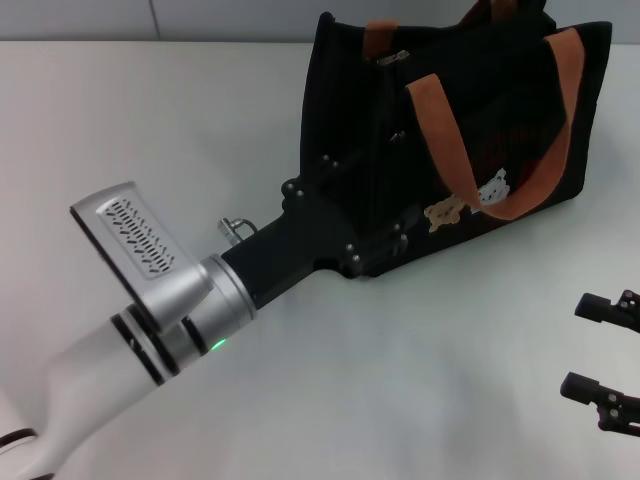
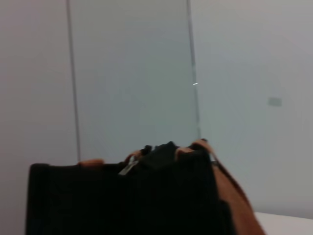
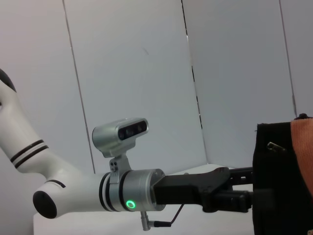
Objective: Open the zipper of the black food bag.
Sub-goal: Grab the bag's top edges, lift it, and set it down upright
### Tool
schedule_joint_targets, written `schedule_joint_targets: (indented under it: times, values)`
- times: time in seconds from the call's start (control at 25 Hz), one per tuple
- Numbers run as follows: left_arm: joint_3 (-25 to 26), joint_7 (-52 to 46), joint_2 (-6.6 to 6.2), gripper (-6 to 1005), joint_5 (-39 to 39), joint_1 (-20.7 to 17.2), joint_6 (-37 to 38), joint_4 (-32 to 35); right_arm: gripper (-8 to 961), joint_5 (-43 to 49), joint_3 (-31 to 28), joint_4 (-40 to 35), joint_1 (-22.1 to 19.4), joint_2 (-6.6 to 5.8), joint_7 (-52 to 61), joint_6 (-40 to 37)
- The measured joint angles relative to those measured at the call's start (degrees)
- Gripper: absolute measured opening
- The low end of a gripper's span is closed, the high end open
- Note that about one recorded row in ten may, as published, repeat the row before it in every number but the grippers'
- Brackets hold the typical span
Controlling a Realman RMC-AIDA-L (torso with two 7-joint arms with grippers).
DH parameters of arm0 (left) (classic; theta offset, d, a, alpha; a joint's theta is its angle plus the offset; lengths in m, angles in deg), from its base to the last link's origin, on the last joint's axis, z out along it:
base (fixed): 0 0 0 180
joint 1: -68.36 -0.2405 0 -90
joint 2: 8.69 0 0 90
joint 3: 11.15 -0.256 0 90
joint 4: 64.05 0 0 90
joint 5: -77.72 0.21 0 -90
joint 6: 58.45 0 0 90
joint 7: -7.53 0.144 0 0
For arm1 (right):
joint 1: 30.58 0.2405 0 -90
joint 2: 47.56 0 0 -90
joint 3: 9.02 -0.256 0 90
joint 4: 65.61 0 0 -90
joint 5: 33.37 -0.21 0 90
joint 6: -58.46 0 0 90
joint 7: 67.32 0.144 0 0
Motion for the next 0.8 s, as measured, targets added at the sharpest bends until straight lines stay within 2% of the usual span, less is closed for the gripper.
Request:
schedule_joint_targets:
  times: [0.08,0.24,0.44,0.52,0.8]
  values:
    - [2.2,0.6,0.0,798,0.0,-0.4,-2.4,-1.8,836,0.0,0.0,0.0,-0.1,0.0,0.0,0.1]
    - [3.1,0.4,0.0,792,0.1,-0.2,-6.4,-2.8,835,0.0,0.0,-0.1,-0.1,0.0,0.0,0.2]
    - [5.0,4.3,-0.01,784,0.2,-2.3,-5.9,-4.7,835,0.0,0.0,-0.1,-0.1,0.03,0.0,0.1]
    - [5.2,5.5,0.0,575,0.3,-2.7,-5.5,-5.0,835,0.0,0.0,-0.1,0.0,0.03,0.0,0.2]
    - [4.9,6.4,0.0,313,0.4,-2.5,-5.4,-5.1,836,0.0,0.0,-0.1,0.1,0.07,0.0,0.2]
